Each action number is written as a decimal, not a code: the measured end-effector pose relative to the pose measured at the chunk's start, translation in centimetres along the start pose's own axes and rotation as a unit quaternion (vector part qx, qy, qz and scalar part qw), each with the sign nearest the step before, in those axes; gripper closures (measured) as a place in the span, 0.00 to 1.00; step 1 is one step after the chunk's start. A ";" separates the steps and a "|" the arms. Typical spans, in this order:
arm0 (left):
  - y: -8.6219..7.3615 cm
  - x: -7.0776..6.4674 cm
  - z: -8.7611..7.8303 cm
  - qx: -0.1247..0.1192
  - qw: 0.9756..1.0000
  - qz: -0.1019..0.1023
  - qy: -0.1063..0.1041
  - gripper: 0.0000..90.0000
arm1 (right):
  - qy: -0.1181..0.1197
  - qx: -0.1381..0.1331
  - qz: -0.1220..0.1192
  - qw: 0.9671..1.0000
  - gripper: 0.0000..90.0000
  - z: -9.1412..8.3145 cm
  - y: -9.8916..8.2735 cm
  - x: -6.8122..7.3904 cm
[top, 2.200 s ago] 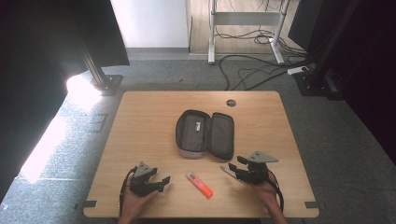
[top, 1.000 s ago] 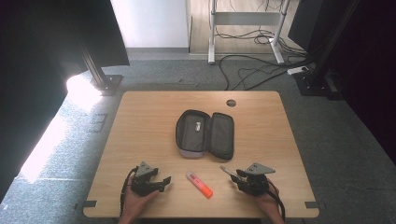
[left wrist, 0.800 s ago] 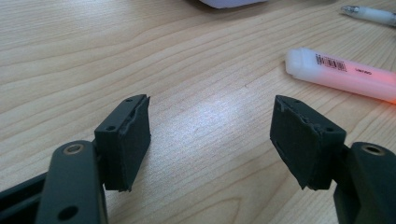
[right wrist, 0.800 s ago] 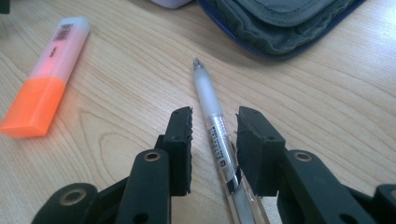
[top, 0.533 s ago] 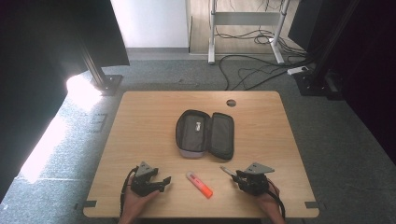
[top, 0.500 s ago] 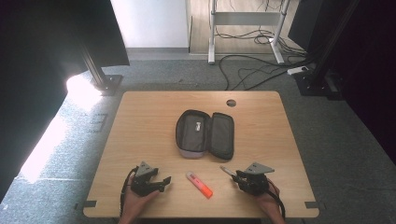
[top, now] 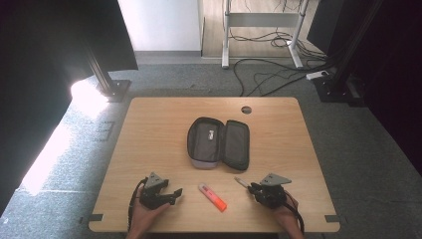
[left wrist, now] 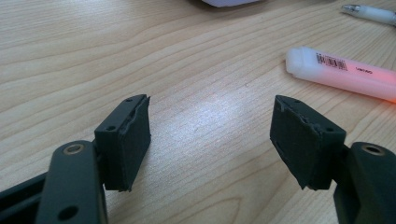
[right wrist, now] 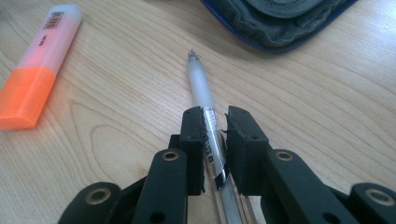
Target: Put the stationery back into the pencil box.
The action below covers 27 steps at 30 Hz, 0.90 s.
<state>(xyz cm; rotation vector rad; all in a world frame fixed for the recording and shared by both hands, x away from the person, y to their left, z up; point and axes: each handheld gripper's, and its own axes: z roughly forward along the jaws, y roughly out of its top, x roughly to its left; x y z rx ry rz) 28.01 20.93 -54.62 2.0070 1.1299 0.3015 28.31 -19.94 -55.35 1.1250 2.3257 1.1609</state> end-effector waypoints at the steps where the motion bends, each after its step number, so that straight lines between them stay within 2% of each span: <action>1: 0.0 0.0 0.0 0.000 1.000 0.000 0.000 0.33 | 0.000 0.000 -0.001 1.000 0.84 0.0 0.0 0.0; 11: 0.0 0.0 0.0 0.002 1.000 0.000 -0.001 0.33 | -0.006 -0.001 -0.002 1.000 0.87 0.0 0.0 0.0; 27: 0.0 0.0 0.1 0.003 1.000 0.000 -0.002 0.33 | 0.000 -0.015 0.007 1.000 0.87 -0.4 0.1 -0.2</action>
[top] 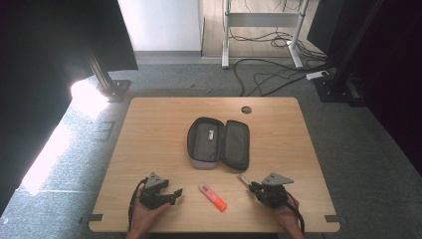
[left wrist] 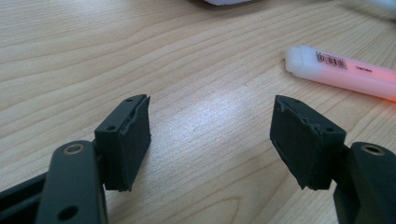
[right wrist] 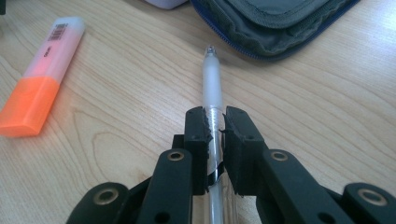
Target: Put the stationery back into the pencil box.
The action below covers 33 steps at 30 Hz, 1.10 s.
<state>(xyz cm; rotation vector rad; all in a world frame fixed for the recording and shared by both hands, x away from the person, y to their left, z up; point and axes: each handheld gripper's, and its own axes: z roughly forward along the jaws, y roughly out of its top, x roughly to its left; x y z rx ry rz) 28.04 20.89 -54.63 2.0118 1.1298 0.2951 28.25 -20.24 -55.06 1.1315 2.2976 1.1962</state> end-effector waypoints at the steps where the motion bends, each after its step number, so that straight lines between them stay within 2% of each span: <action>1: 0.0 0.0 0.0 -0.001 1.000 -0.001 0.000 0.33 | 0.000 -0.002 0.000 1.000 0.87 0.0 0.0 0.0; 33: 0.0 0.0 0.1 0.003 1.000 -0.003 -0.001 0.33 | -0.002 -0.037 0.011 0.999 0.87 -0.6 1.3 -0.2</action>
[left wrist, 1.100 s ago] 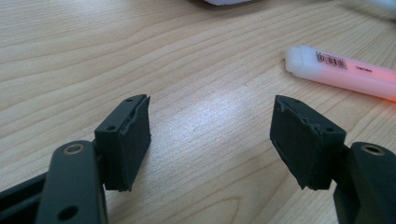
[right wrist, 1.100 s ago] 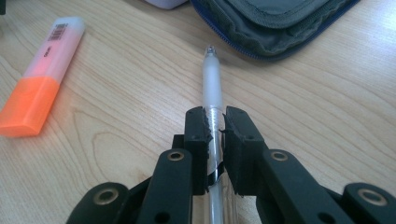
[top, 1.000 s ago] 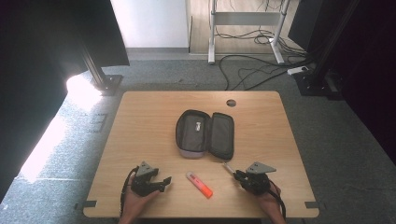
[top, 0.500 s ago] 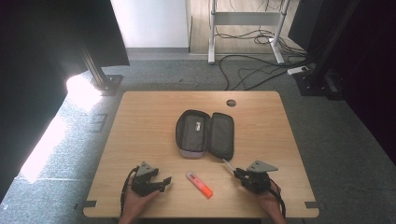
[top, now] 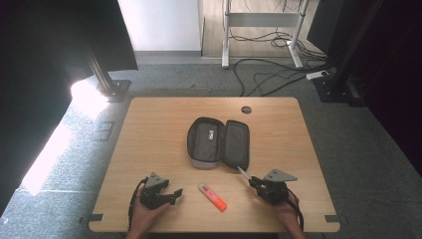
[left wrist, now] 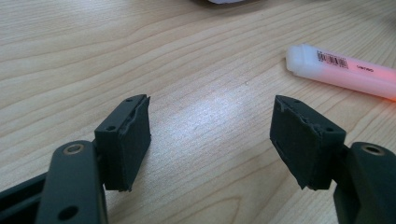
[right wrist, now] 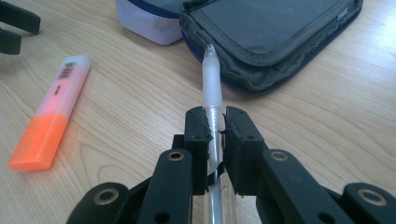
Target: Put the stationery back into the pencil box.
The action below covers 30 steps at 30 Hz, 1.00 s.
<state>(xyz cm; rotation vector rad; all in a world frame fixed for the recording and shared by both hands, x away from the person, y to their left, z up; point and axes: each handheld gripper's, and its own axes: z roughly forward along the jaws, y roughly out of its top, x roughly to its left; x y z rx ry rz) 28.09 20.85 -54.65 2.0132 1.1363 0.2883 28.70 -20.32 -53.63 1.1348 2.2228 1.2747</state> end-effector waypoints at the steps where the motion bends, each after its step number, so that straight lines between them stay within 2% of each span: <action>1: 0.0 0.0 0.0 0.000 1.000 0.000 0.000 0.33 | 0.000 -0.001 0.000 1.000 0.87 0.0 0.0 0.0; 19: 0.0 0.0 0.0 0.002 1.000 -0.001 0.001 0.33 | 0.003 -0.013 -0.004 1.000 0.87 0.5 1.7 -0.1; 30: 0.0 0.1 0.0 0.003 1.000 0.000 0.001 0.33 | 0.003 -0.021 -0.023 1.000 0.87 1.1 4.3 0.2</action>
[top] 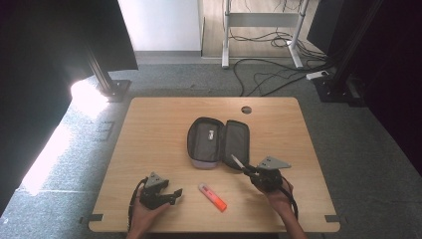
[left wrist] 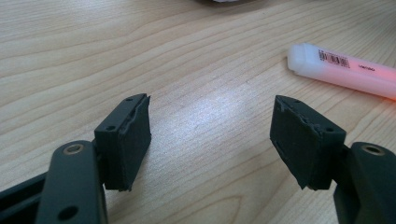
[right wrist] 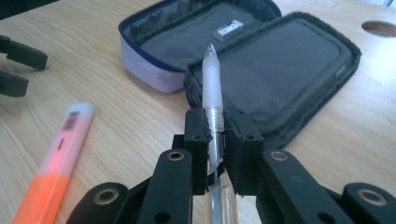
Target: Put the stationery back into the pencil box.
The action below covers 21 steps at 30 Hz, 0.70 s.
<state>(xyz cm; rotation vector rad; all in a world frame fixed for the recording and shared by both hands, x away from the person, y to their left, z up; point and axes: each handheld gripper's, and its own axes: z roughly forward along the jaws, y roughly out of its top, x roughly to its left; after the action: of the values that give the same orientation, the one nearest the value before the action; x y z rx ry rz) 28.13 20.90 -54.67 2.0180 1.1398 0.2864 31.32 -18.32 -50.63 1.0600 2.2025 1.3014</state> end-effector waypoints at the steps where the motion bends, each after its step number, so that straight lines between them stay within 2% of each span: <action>1: 0.0 0.0 0.0 0.000 1.000 0.000 0.000 0.33 | 0.001 0.000 -0.001 1.000 0.87 0.1 0.3 0.0; 21: 0.0 -0.1 0.0 0.000 1.000 0.001 0.000 0.33 | 0.010 -0.002 -0.009 1.000 0.87 2.9 4.0 0.2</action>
<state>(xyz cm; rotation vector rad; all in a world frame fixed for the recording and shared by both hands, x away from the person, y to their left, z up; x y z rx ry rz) 28.12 20.85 -54.68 2.0198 1.1379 0.2884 34.70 -15.28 -48.68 1.0264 2.2193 1.3135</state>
